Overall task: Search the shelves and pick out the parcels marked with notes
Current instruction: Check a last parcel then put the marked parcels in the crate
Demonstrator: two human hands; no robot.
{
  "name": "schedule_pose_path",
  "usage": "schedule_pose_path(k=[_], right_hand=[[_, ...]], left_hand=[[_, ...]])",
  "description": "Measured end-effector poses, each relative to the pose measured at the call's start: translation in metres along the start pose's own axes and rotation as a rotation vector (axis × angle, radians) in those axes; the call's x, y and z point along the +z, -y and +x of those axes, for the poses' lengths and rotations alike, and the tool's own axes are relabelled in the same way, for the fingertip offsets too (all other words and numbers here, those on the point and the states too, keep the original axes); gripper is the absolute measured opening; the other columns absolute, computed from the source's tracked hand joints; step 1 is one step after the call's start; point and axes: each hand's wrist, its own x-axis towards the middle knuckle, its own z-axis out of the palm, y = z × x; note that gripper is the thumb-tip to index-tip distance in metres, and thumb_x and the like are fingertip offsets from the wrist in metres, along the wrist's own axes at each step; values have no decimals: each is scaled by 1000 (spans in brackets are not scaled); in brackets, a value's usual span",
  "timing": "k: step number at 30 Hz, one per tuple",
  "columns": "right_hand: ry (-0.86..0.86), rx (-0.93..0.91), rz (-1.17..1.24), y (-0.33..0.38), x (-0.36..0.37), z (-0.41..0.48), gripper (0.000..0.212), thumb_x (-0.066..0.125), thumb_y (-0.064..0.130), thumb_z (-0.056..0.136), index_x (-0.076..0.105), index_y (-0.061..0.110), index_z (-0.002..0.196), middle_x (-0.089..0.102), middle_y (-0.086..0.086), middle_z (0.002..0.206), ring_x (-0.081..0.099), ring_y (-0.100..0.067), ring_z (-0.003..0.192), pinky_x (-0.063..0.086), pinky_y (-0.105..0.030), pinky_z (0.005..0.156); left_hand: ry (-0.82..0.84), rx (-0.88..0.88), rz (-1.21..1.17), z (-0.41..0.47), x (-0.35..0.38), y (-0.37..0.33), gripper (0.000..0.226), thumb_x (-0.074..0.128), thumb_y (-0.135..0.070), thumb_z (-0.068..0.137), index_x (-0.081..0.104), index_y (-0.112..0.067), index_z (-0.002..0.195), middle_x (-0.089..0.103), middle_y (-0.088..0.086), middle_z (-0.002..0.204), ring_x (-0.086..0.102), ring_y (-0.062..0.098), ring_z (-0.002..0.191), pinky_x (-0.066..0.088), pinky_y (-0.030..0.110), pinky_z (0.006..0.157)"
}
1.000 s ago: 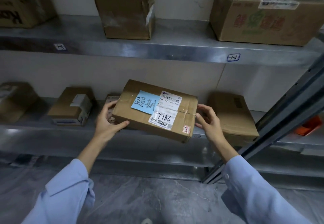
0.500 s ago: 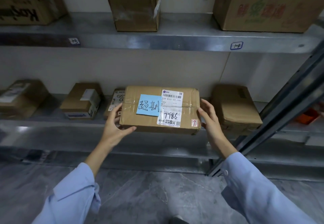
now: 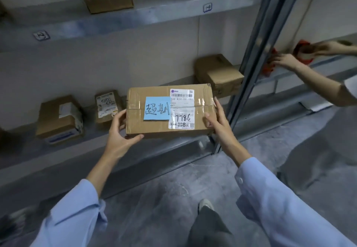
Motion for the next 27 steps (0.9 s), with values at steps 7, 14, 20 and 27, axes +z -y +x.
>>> schedule_pose_path(k=[7, 14, 20, 27], right_hand=[[-270, 41, 14, -34, -38, -98, 55, 63, 29, 93, 37, 38, 141, 53, 17, 133, 57, -4, 119, 51, -28, 94], [-493, 131, 32, -53, -89, -205, 60, 63, 33, 94, 32, 41, 145, 53, 14, 139, 59, -8, 116, 51, -30, 89], [-713, 200, 56, -70, -127, -308, 56, 60, 30, 97, 31, 44, 143, 54, 27, 126, 63, 7, 99, 54, -23, 78], [-927, 286, 89, -94, -172, -446, 65, 60, 38, 95, 24, 45, 148, 58, 4, 136, 67, -9, 103, 55, -21, 67]], left_hand=[[232, 77, 19, -35, 40, -7, 87, 83, -5, 70, 33, -32, 137, 38, -6, 144, 37, 12, 132, 36, 12, 89], [494, 162, -35, -69, 108, -24, 87, 86, -4, 67, 37, -30, 135, 45, -10, 138, 44, 7, 127, 41, 7, 88], [731, 209, -70, -117, 180, -47, 90, 89, -8, 64, 40, -23, 138, 49, -6, 139, 46, 9, 128, 42, 4, 88], [979, 246, -72, -202, 266, -77, 95, 86, -39, 55, 42, -30, 139, 50, -10, 139, 47, 10, 129, 44, 38, 106]])
